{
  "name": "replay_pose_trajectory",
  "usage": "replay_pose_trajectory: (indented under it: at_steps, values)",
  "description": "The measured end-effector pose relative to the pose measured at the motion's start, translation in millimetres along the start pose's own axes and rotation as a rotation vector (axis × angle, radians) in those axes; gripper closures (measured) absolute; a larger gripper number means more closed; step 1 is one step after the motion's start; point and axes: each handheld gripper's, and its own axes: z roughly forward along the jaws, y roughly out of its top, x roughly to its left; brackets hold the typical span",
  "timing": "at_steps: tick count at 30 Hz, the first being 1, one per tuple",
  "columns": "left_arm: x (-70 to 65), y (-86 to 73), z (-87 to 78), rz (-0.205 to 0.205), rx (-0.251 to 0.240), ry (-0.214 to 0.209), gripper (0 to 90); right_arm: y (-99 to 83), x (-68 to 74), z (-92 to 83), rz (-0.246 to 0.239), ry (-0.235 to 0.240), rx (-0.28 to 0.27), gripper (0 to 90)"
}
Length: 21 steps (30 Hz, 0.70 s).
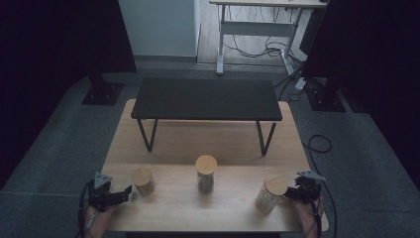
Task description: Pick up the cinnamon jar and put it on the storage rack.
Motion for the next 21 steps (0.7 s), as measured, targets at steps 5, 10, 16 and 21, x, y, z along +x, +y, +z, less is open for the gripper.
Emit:
replay_pose_trajectory:
  at_steps: [5, 10, 16, 21]
  values:
    - [-0.1, 1.6, -4.4, -0.001, -0.039, -0.019, 5.3, 0.0, 0.0, 0.0, 0.0, 0.0, 0.0, 3.1]
    - [-0.4, 2.4, -6.6, 0.003, -0.056, -0.03, 5.2, 0.0, 0.0, 0.0, 0.0, 0.0, 0.0, 3.1]
    - [-0.5, 4.6, -11.7, 0.002, -0.087, -0.034, 5.2, 0.0, -0.1, 0.0, 0.0, 0.0, 0.0, 3.2]
    - [-0.5, 6.1, -15.2, 0.002, -0.107, -0.031, 5.2, 0.0, -0.1, 0.0, 0.001, 0.0, 0.0, 3.2]
